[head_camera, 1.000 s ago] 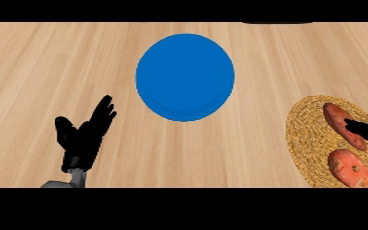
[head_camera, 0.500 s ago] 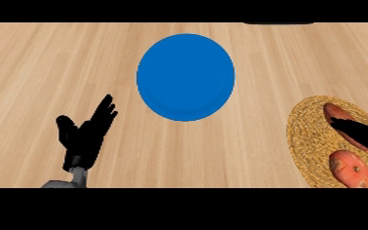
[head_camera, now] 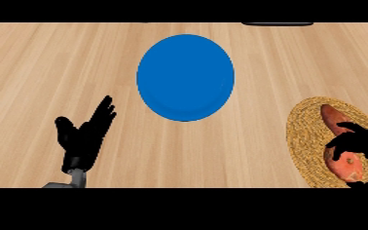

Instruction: Pick the squash from the placemat and place it in the plate

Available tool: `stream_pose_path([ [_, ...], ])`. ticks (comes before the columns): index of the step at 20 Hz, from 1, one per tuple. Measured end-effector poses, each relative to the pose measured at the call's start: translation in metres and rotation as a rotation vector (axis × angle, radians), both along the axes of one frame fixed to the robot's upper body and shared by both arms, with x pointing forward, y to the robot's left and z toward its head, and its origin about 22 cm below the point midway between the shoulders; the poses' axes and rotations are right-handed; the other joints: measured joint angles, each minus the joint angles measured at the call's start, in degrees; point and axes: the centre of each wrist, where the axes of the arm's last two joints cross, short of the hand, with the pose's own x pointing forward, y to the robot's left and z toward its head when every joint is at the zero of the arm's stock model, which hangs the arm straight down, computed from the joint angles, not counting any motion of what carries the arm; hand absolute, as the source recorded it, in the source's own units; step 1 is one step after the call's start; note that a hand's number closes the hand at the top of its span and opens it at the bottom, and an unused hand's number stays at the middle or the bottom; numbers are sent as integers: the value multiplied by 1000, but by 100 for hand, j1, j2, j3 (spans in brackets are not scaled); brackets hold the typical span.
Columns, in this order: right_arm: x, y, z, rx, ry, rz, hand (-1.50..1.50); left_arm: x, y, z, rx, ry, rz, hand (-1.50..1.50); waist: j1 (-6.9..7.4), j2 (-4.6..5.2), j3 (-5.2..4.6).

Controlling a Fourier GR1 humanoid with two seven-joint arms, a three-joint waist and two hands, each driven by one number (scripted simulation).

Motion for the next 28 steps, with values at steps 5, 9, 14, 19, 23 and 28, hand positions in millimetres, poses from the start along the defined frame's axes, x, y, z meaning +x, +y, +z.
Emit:
stream_pose_path([
  [5,5,-2,3,1,-63,10,150,1,1,-4,2,-6,-1,0,-4,1,18],
  [9,13,47,-11,34,-128,-66,150,-1,2,-2,6,-13,-3,0,-5,-14,-38],
  [14,24,97,-17,68,-188,-188,150,1,0,1,4,-26,-15,0,85,-15,-118],
  [19,40,169,-10,245,-336,-321,150,3,-3,0,2,-15,-28,0,199,-26,-56],
  [23,48,219,3,375,-439,-455,150,3,-6,0,-2,-10,-42,0,273,-20,-28],
  [28,53,255,23,482,-547,-641,150,6,-9,0,0,-10,-54,0,346,12,0],
])
